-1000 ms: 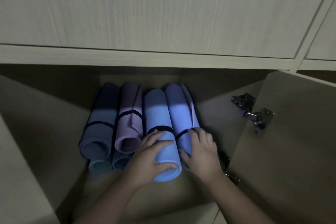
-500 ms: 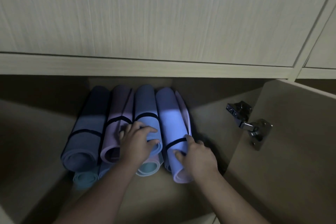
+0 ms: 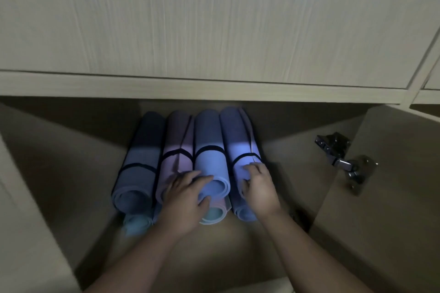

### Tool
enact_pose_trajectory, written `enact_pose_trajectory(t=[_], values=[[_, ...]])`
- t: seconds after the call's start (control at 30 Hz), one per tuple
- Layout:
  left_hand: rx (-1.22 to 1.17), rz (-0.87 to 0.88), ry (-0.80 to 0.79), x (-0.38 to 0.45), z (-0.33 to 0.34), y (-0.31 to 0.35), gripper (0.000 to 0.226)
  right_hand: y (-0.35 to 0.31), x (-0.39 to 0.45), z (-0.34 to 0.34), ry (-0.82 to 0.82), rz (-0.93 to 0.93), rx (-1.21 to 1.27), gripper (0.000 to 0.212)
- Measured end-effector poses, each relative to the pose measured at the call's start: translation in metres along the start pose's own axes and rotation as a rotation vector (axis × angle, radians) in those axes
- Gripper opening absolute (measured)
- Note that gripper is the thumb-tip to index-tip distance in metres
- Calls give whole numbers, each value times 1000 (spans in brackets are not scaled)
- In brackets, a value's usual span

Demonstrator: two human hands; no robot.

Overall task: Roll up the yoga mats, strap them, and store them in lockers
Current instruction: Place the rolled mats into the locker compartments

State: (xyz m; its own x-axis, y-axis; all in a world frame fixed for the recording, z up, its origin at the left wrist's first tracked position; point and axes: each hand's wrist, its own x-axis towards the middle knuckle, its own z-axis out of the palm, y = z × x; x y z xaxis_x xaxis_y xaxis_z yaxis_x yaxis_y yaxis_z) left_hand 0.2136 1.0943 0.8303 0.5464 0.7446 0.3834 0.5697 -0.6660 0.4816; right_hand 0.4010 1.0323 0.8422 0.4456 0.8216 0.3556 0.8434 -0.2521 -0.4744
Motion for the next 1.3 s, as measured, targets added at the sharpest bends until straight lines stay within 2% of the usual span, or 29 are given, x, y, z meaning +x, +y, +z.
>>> enact_pose_trajectory(t=[0.1, 0.2, 0.37, 0.53, 0.6, 0.67, 0.77, 0.9, 1.1, 1.3], values=[[-57, -8, -5, -17, -3, -1, 67, 0, -26, 0, 28, -4, 47, 39], [-121, 6, -1, -34, -2, 7, 50, -2, -60, -4, 76, 4, 85, 40], [-300, 92, -15, -64, 11, 33, 47, 6, -127, -15, -1, 17, 55, 41], [-494, 127, -281, -103, 30, 72, 17, 21, -193, -45, -4, 79, 27, 39], [-541, 120, -383, -121, 39, 84, 27, 29, -217, -58, 25, 98, 15, 38], [-573, 126, -432, -139, 43, 100, 23, 36, -240, -73, 51, 117, 3, 36], [-616, 141, -438, -166, 44, 129, 20, 44, -281, -96, 101, 124, -9, 35], [-653, 126, -461, -221, 49, 181, 31, 59, -357, -131, 115, 148, -24, 36], [-632, 159, -588, -350, 72, 269, 18, 87, -510, -196, 88, 183, -33, 33], [-614, 276, -868, -471, 105, 356, 26, 129, -673, -274, 136, 415, -96, 33]])
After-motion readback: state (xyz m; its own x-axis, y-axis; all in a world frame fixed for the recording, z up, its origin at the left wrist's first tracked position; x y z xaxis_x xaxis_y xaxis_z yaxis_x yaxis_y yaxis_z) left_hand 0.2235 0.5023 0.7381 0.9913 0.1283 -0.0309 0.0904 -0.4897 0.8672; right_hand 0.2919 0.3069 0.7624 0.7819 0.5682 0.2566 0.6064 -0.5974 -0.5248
